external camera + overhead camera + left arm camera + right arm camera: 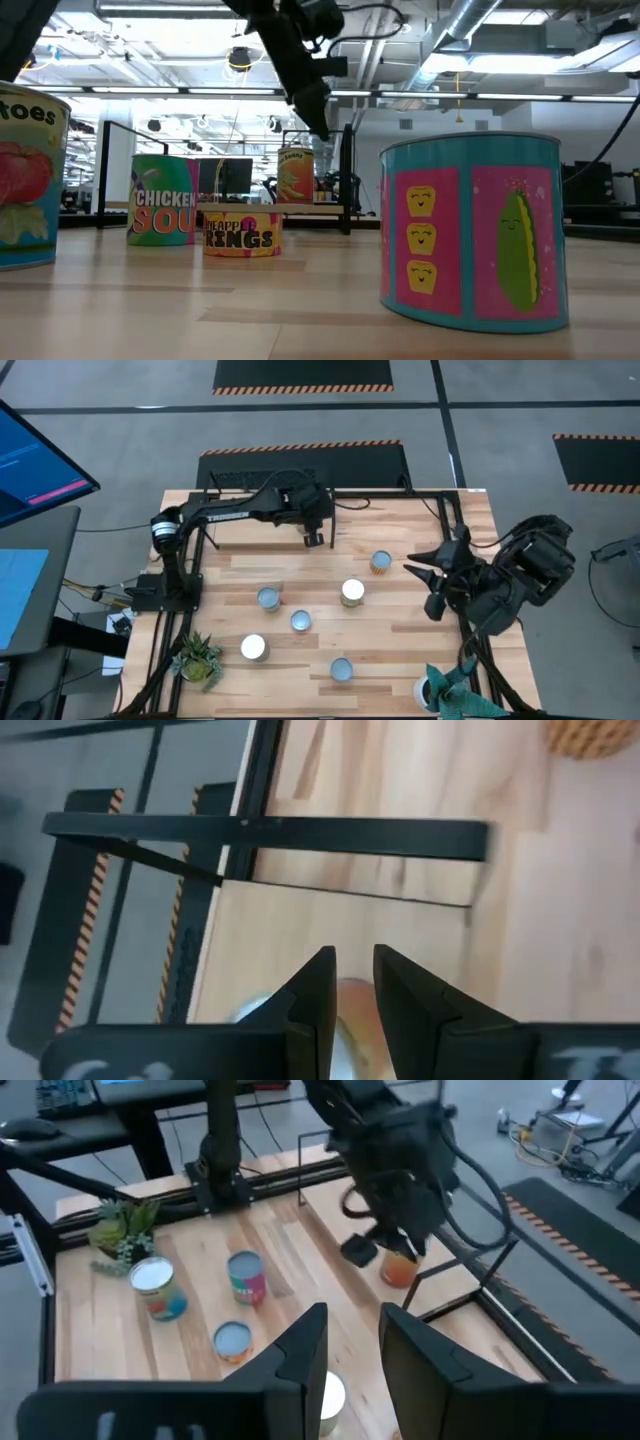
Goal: Pick and place cans onto a shelf
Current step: Put the green peas can on the shelf
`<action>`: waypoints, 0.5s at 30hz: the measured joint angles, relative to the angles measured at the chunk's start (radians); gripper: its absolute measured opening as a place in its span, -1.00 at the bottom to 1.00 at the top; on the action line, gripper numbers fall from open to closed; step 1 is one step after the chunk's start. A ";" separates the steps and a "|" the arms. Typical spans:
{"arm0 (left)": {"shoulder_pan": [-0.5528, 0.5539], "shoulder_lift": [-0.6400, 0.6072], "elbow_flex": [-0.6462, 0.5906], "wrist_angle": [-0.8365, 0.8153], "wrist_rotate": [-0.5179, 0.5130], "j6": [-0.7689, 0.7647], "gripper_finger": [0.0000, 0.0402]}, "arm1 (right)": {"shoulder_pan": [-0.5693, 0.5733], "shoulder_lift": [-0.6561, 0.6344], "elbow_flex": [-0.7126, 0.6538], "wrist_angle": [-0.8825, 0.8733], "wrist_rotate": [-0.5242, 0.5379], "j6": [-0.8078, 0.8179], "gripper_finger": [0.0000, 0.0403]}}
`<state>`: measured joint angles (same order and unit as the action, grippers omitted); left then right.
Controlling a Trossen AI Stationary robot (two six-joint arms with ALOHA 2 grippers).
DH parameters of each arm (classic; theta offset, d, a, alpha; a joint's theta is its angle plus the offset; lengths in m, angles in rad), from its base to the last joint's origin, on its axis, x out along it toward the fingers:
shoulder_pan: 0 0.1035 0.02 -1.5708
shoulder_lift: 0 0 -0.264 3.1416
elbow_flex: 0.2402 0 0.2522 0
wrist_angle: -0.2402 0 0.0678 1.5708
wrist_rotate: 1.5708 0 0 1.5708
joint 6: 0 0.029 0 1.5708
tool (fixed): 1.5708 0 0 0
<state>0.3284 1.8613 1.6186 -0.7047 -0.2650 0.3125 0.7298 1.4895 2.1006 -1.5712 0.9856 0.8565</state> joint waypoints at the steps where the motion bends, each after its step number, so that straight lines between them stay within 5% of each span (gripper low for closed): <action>1: 0.005 0.014 0.011 0.006 -0.001 0.011 -0.69 | 0.007 0.000 0.000 0.000 0.009 -0.004 -0.42; 8: 0.043 0.057 0.058 -0.043 -0.010 0.015 -0.69 | 0.027 -0.008 0.000 0.000 0.014 -0.016 -0.42; 15: 0.084 0.045 0.059 -0.264 -0.091 -0.031 -0.69 | 0.036 -0.016 0.000 0.000 0.012 -0.027 -0.42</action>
<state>0.4123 1.9064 1.6775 -0.9691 -0.3564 0.2820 0.7662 1.4740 2.1009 -1.5710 0.9974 0.8297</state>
